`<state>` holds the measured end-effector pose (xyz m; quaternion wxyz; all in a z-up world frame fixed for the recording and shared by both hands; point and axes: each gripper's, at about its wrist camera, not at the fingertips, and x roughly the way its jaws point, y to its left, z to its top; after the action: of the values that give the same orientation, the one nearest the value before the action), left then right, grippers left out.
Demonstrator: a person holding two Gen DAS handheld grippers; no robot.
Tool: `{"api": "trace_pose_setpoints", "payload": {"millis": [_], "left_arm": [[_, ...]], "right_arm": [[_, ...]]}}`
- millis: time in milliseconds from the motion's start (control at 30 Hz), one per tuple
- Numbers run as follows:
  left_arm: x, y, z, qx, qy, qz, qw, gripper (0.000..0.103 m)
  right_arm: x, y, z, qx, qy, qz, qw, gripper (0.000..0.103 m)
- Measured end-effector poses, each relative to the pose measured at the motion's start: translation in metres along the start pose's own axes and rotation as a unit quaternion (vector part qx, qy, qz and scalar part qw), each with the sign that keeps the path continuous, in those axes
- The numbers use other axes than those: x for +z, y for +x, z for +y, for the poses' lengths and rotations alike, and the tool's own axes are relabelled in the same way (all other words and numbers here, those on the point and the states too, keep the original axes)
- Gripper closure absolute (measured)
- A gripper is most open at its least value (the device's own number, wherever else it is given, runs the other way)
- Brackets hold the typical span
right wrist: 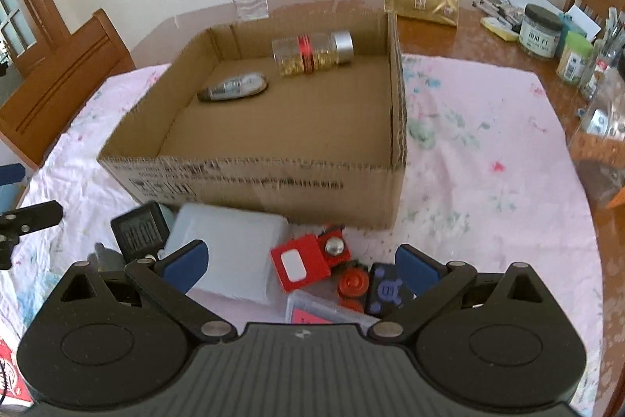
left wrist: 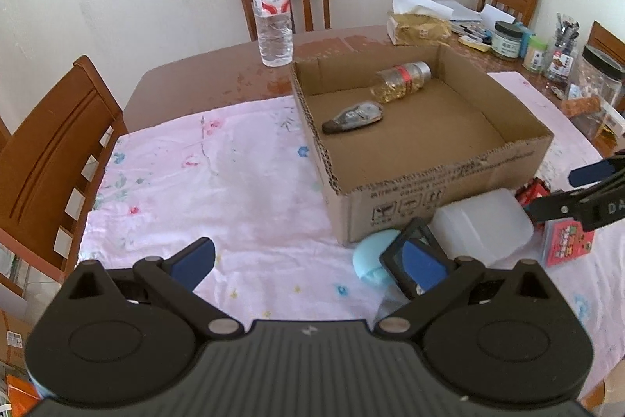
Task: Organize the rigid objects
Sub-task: 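Grasp the grey toy figure with the left tool while the right tool reaches the clear pack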
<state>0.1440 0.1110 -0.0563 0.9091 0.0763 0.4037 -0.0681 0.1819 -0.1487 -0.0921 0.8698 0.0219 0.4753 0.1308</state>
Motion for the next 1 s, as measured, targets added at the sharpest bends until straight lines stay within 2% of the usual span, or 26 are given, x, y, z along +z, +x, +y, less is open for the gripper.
{"api": "trace_pose_setpoints", "payload": {"millis": [400, 700, 867, 1000], "left_arm": [[-0.015, -0.006, 0.009, -0.007, 0.004, 0.015, 0.9999, 0.001], [-0.025, -0.01, 0.01, -0.035, 0.023, 0.014, 0.999, 0.001], [-0.032, -0.011, 0.009, -0.054, 0.034, 0.02, 0.9978, 0.001], [-0.038, -0.012, 0.008, -0.074, 0.043, 0.026, 0.996, 0.001]], "right_arm": [[-0.021, 0.0, 0.015, 0.005, 0.0, 0.032, 0.999, 0.0], [-0.052, -0.014, 0.03, -0.01, 0.02, 0.039, 0.999, 0.0], [-0.069, -0.022, 0.033, -0.048, 0.042, 0.031, 0.997, 0.0], [-0.089, -0.023, 0.026, -0.095, 0.08, 0.035, 0.992, 0.0]]}}
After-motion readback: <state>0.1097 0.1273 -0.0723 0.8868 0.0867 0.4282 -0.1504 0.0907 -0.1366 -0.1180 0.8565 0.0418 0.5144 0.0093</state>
